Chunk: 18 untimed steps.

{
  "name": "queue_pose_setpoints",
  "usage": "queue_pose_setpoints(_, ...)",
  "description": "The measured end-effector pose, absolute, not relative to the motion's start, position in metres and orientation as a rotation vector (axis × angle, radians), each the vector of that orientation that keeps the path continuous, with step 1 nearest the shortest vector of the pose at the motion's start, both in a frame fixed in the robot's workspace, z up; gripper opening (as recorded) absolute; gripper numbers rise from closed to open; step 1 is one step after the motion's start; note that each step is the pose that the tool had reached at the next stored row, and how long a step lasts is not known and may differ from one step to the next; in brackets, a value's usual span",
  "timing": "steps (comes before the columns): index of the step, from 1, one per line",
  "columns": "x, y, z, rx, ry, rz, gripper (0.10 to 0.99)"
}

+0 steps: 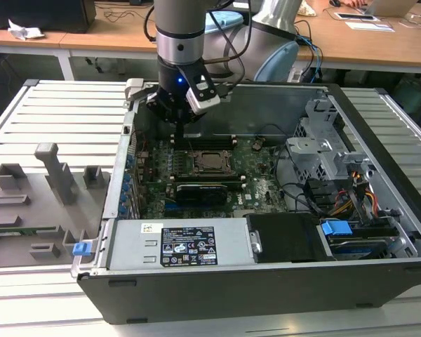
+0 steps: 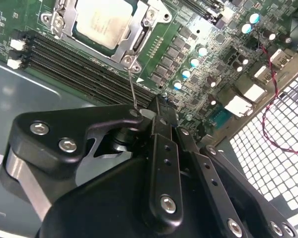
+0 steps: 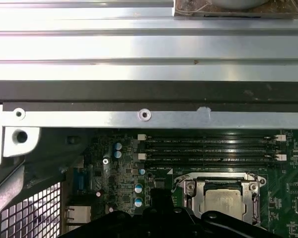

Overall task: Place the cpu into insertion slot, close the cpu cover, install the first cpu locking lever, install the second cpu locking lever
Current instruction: 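Install the first cpu locking lever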

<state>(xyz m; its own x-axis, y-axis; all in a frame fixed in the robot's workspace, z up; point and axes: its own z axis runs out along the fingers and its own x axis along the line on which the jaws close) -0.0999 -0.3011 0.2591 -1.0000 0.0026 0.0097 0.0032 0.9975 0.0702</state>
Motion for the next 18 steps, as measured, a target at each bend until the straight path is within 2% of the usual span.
queue_pose_setpoints(18, -0.086, -0.301, 0.259, -0.004, -3.13, -0.11, 0.106)
